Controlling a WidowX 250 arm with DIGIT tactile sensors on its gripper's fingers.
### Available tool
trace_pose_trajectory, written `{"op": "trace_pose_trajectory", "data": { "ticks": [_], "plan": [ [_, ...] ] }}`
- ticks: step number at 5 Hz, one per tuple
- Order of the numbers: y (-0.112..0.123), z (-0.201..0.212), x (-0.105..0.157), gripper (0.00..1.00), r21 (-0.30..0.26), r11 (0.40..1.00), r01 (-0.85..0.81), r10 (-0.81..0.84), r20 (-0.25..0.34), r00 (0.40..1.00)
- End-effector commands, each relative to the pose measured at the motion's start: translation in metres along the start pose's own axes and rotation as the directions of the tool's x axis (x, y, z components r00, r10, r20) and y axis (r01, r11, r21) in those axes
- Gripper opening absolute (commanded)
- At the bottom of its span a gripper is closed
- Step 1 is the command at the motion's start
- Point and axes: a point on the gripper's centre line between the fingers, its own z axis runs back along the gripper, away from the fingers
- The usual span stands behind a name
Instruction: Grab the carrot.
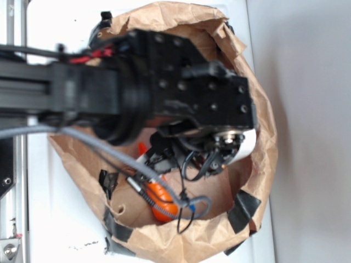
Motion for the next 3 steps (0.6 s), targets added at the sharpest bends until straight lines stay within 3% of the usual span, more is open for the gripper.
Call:
{"op": "trace_pose_trajectory", "data": {
  "ticks": [1, 3],
  "plan": [
    [-0.029, -0.017, 0.039, 1.0, 0.066, 0.995, 0.081, -0.085, 0.065, 0.994],
    [-0.039, -0.032, 0.037, 1.0, -0.258, 0.927, 0.271, -0.241, 0.142, 0.96]
  ]
}}
